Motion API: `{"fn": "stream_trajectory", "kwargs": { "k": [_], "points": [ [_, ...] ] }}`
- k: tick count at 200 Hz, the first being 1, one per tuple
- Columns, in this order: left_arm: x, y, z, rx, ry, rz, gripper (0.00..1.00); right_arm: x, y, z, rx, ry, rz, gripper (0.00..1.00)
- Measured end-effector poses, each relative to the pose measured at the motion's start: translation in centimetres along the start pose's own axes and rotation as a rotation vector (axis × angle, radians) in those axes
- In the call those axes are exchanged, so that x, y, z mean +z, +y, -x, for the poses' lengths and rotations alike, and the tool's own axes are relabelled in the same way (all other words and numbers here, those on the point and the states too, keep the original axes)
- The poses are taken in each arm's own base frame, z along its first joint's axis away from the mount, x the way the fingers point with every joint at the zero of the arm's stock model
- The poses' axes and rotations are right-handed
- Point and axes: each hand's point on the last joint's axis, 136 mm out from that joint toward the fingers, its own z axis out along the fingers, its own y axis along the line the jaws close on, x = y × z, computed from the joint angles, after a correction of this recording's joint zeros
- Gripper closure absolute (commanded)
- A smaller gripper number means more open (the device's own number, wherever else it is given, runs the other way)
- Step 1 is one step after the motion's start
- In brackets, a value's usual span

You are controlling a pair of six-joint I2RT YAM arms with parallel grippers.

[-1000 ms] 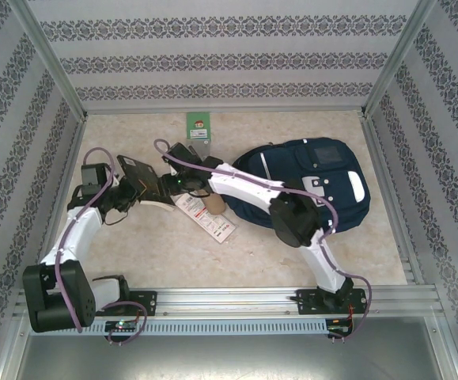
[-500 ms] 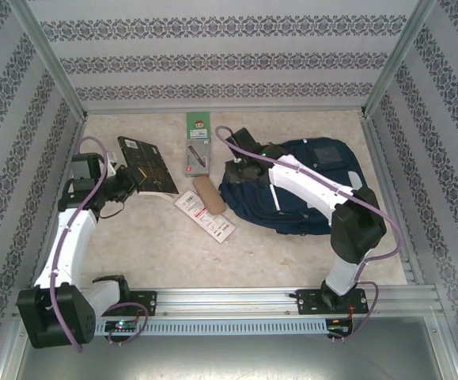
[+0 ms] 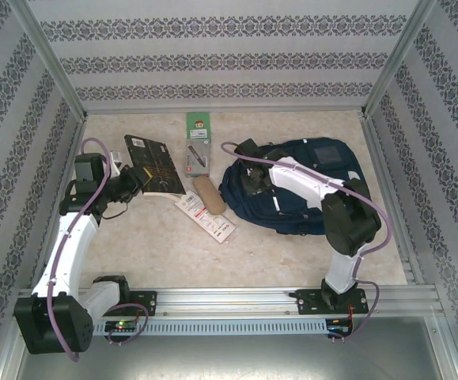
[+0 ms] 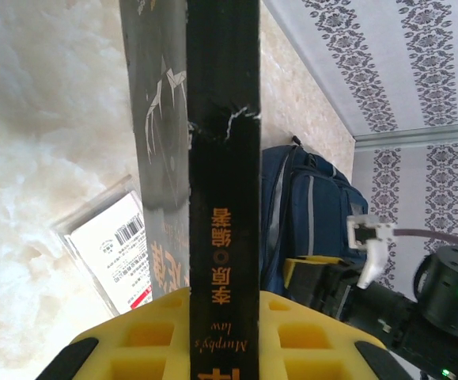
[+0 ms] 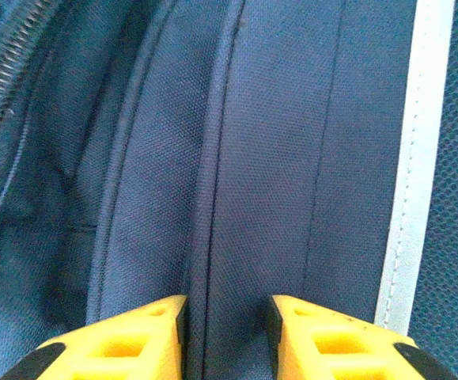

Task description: Pack the student bag

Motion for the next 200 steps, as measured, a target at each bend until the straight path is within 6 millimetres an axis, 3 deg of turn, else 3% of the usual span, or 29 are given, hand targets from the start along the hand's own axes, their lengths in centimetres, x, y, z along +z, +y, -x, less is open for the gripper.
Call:
{"fn": "stream_trajectory", "kwargs": {
  "k": [21,55,74,99,129,161,200],
  "points": [
    [0.0,-0.5,-0.4,0.009,0.006,-0.009,1.0,0.8,0.0,-0.3,-0.013,0.016,-0.011,1.0],
    [0.5,-1.2,-1.4,0.019,0.026,-0.013,1.0,0.5,-0.1,0.0,-0.019,0.006,-0.013,1.0],
    [0.9,-2.0,-1.8,0.031,0.027,-0.021,1.0,-0.6,-0.2,0.4,-0.016,-0.016,-0.006,1.0],
    [1.9,-4.0,-2.3,0.06,0.017,-0.065,1.0,-3.5,-1.1,1.9,0.018,-0.067,0.024,1.0],
    [3.8,-6.8,-3.5,0.092,0.017,-0.125,1.0,-8.0,-3.5,4.3,0.099,-0.165,0.071,1.0],
    [7.1,-9.0,-5.4,0.094,0.041,-0.173,1.0,-12.5,-6.2,5.6,0.184,-0.264,0.14,1.0],
    [12.2,-10.4,-8.6,0.086,0.087,-0.199,1.0,-16.1,-8.5,5.8,0.258,-0.335,0.242,1.0]
  ]
}}
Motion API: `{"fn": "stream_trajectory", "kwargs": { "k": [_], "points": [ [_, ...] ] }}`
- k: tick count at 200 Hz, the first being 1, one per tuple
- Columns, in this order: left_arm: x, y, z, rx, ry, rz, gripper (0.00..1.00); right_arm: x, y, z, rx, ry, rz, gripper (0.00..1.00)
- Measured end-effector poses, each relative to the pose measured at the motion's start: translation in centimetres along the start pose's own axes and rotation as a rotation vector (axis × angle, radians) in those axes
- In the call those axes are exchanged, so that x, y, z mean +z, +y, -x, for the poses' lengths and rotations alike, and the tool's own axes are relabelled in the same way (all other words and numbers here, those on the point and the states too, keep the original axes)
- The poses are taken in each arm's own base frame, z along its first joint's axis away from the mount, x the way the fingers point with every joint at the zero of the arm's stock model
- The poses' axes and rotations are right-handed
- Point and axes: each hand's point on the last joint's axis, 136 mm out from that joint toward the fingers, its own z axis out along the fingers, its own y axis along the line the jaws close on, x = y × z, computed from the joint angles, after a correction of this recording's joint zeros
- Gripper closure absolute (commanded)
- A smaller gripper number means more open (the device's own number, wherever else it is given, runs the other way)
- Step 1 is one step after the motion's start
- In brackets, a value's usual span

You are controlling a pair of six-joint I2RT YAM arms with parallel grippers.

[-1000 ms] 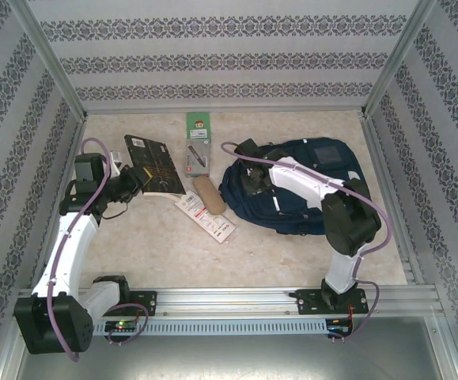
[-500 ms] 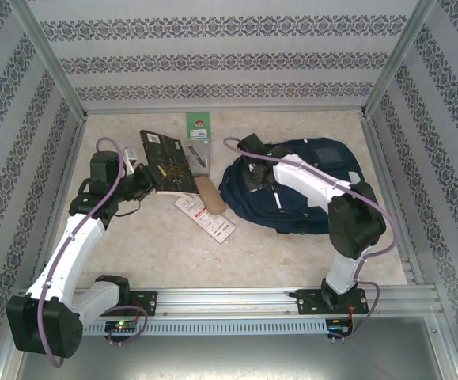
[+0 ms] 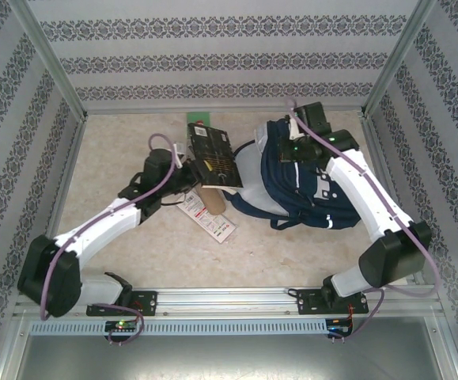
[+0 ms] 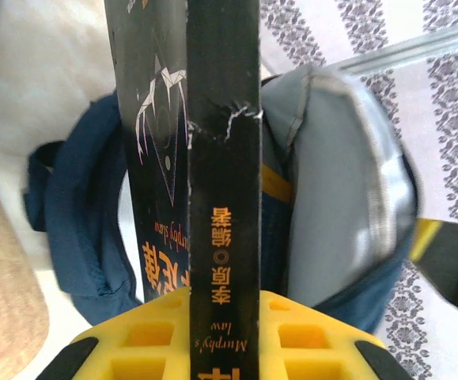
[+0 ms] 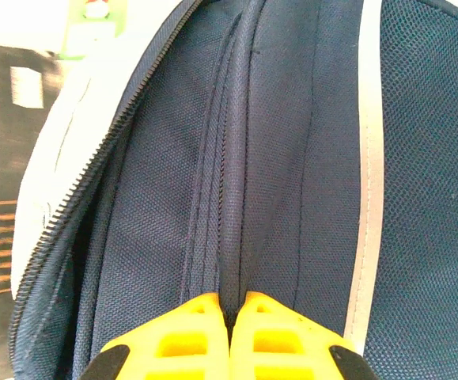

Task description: Pack the student bag

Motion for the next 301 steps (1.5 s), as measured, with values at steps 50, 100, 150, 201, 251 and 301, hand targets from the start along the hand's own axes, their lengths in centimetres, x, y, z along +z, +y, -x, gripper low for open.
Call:
{"fn": "stream_trajectory", "kwargs": {
  "k": [50,100,150,201,251,301],
  "points": [
    [7.0,-3.6,-4.4,0.018,0.05,-0.098,1.0,-1.5,-1.5,1.2,0.1,-0.021,0.107,1.0],
    [10.6,-7.5,-8.4,0.016,0.095,-0.217,1.0,-1.8,-1.6,1.6,0.13,-0.032,0.139,1.0],
    [10.9,-8.4,-9.2,0.024,0.105,-0.246,1.0,-1.8,-1.6,1.7,0.141,-0.03,0.147,1.0],
    [11.9,-8.5,-9.9,0.01,0.127,-0.301,1.0,-2.0,-1.7,1.8,0.173,-0.029,0.167,1.0],
    [14.6,-3.2,-12.6,-0.009,0.195,-0.192,1.0,-2.0,-1.6,2.1,0.178,-0.038,0.18,1.0],
    [16.8,-0.7,-14.3,-0.012,0.237,-0.142,1.0,-2.0,-1.4,2.1,0.198,-0.036,0.194,1.0]
  ]
}}
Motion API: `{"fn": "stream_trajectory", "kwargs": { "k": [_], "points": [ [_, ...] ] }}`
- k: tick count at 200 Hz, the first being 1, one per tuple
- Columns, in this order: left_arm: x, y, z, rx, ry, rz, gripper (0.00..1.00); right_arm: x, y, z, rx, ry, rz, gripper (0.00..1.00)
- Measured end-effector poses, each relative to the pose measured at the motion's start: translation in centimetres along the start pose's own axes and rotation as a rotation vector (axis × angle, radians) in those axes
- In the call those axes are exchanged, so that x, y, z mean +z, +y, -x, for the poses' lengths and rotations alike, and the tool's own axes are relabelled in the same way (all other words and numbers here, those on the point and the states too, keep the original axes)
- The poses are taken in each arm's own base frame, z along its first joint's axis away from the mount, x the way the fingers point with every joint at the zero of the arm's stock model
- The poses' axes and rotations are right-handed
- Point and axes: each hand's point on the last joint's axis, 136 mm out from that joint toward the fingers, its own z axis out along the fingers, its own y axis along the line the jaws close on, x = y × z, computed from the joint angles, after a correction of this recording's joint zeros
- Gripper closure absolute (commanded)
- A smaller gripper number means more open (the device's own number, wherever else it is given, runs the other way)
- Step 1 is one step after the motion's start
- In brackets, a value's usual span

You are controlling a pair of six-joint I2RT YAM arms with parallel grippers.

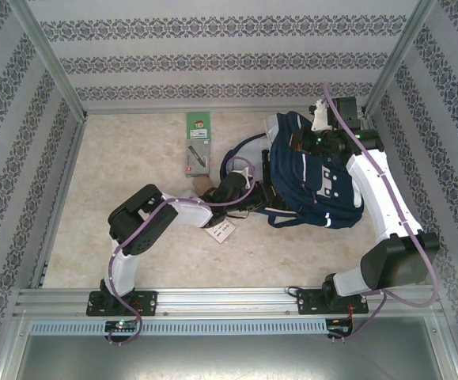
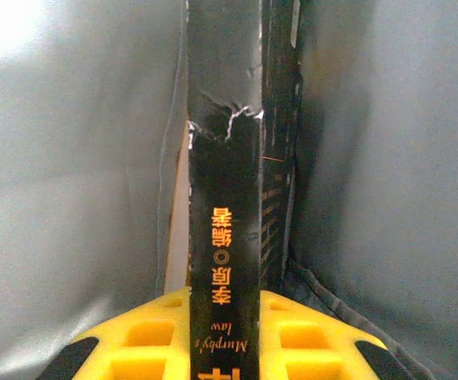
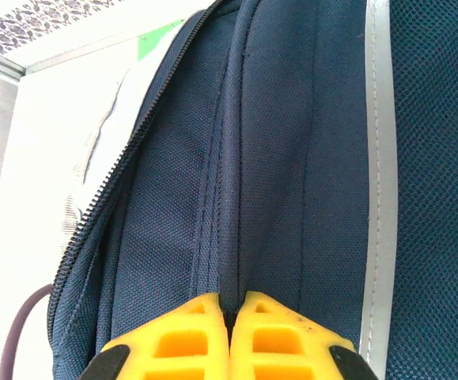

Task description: Pack the student bag

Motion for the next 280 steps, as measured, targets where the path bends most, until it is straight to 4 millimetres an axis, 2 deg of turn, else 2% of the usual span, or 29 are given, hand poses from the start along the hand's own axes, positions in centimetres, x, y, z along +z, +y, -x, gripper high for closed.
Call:
{"fn": "stream_trajectory", "kwargs": {
  "k": [21,48,62,80,120,142,181,220,249,280],
  "points": [
    [1.8,-1.0,-0.2,0.008,0.012,-0.011,0.98,0.0,0.2,0.1,0.004,-0.002,0.012,1.0],
    [4.2,-3.0,-1.0,0.03,0.038,-0.03,0.66,0.0,0.3,0.2,0.007,-0.009,0.019,1.0],
    [4.9,-3.5,-1.5,0.042,0.052,-0.023,0.4,0.1,0.3,0.2,0.008,-0.009,0.019,1.0],
    [5.2,-3.2,-2.0,0.048,0.064,0.009,0.27,0.1,0.3,0.2,0.008,-0.007,0.02,1.0],
    [4.6,-2.1,-1.6,0.072,0.048,0.068,0.22,0.2,0.2,0.0,0.01,0.0,0.021,1.0],
    [3.5,-1.5,-1.2,0.093,0.043,0.13,0.23,0.3,0.2,0.0,0.009,-0.003,0.022,1.0],
    [1.2,-1.7,0.1,0.149,0.028,0.2,0.22,0.3,0.2,0.1,0.005,-0.007,0.023,1.0],
    [-2.8,-2.0,2.6,0.204,-0.01,0.294,0.22,0.5,-0.1,-0.6,-0.015,-0.009,0.023,1.0],
    [-7.0,-4.1,5.3,0.269,-0.081,0.339,0.21,0.8,-0.2,-1.9,-0.065,-0.007,0.021,1.0],
    [-11.2,-5.8,7.5,0.326,-0.147,0.387,0.22,2.5,-0.1,-3.9,-0.129,0.023,0.014,1.0]
  ]
}}
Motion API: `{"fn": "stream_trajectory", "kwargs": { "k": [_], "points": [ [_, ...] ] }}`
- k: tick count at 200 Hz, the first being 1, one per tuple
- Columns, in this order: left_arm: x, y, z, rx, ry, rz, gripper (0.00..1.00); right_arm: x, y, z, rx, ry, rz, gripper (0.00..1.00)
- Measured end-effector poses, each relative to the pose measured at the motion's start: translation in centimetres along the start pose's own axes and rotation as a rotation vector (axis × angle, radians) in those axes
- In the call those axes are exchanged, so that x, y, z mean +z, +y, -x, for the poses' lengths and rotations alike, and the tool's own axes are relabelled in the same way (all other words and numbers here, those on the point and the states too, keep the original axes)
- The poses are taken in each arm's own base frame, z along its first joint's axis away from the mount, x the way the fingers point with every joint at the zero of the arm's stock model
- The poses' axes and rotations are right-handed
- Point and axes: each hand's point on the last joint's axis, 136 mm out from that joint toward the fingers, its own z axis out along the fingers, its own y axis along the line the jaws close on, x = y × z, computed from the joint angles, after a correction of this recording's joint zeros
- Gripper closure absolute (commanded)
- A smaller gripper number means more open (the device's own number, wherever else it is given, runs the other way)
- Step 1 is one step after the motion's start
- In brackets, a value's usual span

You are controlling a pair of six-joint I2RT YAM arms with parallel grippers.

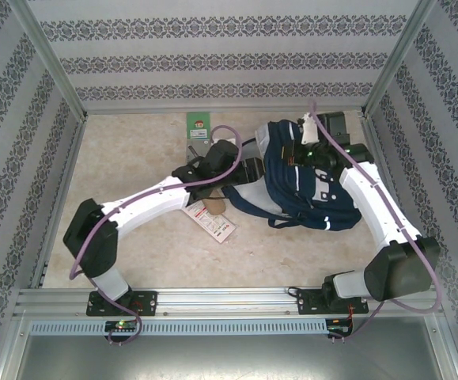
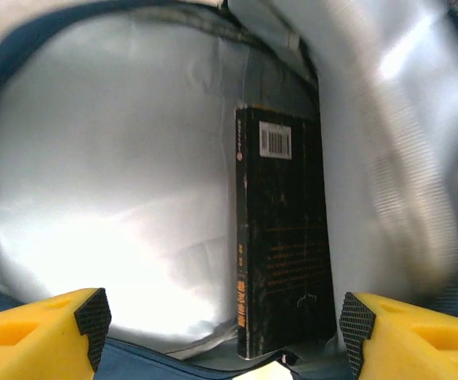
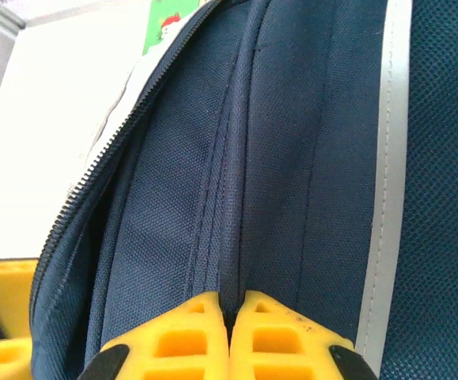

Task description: Pack the student bag

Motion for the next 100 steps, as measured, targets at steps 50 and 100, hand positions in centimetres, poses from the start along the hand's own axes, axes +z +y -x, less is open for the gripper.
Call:
{"fn": "stream_trajectory", "kwargs": {
  "k": [50,100],
  "points": [
    [-2.3,6.8,3.7,-0.02,-0.041,0.189,0.18,2.0,-0.2,-1.9,-0.012,0.048,0.003,1.0],
    [-1.8,13.0,5.1,0.077,0.005,0.486,0.0,2.4,0.2,-1.8,-0.016,0.044,0.004,1.0]
  ]
}}
